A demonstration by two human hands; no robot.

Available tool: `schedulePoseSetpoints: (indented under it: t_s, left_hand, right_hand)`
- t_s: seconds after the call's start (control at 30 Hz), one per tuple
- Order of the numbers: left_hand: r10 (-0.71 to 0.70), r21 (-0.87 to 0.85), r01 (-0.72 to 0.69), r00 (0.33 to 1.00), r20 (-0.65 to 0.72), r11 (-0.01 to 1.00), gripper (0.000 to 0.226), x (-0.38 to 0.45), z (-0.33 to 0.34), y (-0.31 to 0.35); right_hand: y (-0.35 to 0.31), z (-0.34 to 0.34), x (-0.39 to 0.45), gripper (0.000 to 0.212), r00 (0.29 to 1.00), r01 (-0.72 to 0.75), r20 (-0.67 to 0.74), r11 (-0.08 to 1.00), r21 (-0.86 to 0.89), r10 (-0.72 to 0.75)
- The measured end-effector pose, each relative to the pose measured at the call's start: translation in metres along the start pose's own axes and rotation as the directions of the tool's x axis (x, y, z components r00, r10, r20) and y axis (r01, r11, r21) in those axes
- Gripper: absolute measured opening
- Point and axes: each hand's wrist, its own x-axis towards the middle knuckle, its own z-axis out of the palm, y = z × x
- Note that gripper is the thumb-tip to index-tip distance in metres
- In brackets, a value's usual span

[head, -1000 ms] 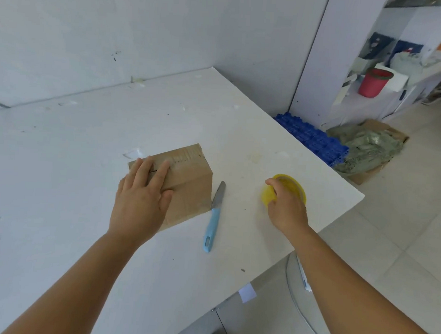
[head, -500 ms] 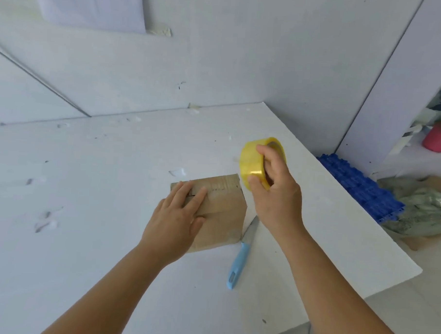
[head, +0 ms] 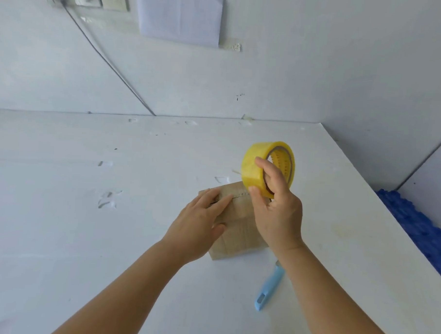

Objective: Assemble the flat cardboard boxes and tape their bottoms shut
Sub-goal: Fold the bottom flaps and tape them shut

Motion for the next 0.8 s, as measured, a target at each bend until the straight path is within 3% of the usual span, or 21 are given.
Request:
schedulePoseSetpoints:
  t_s: [0.13, 0.27, 0.43, 0.53, 0.6, 0.67, 0.8]
  left_hand:
    - [0.035, 0.056, -0.035, 0.999, 0.002, 0.998, 0.059, -0.001, 0.003, 0.002]
    - [0.056, 0.034, -0.055, 0.998, -0.015, 0.998, 0.059, 0.000, 0.005, 0.004]
    - [0.016, -0.177, -0.018, 1.000, -0.012, 0.984, 0.053, -0.001, 0.008, 0.013]
    - [-0.126, -0.369, 0.067, 0.982, -0.138, 0.927, 0.043, -0.001, 0.006, 0.030]
    - [-0.238, -0.570, 0.114, 0.960, -0.147, 0.814, 0.030, -0.001, 0.001, 0.044]
    - [-0.344, -0.783, 0.165, 0.936, -0.067, 0.600, 0.018, 0.003, -0.006, 0.056]
    - [-0.544, -0.925, 0.265, 0.835, 0.080, 0.272, 0.036, 0.016, -0.014, 0.065]
  right_hand:
    - [0.000, -0.001, -0.003, 0.048, 0.992, 0.086, -0.100, 0.996, 0.026, -0.082]
    - [0.006, 0.007, -0.003, 0.050, 0.992, 0.114, -0.063, 0.991, 0.065, -0.110]
    - [0.028, 0.013, -0.021, 0.052, 0.999, 0.027, -0.045, 0.996, 0.085, -0.024]
    - [0.032, 0.011, -0.020, 0.058, 0.997, 0.061, -0.061, 0.996, 0.071, -0.057]
    - [0.032, 0.010, -0.021, 0.060, 0.997, 0.062, -0.042, 0.994, 0.087, -0.058]
    - [0.033, 0.010, -0.023, 0.056, 0.998, 0.062, -0.026, 0.994, 0.092, -0.060]
    - [0.035, 0.010, -0.027, 0.056, 0.996, 0.094, -0.002, 0.994, 0.062, -0.094]
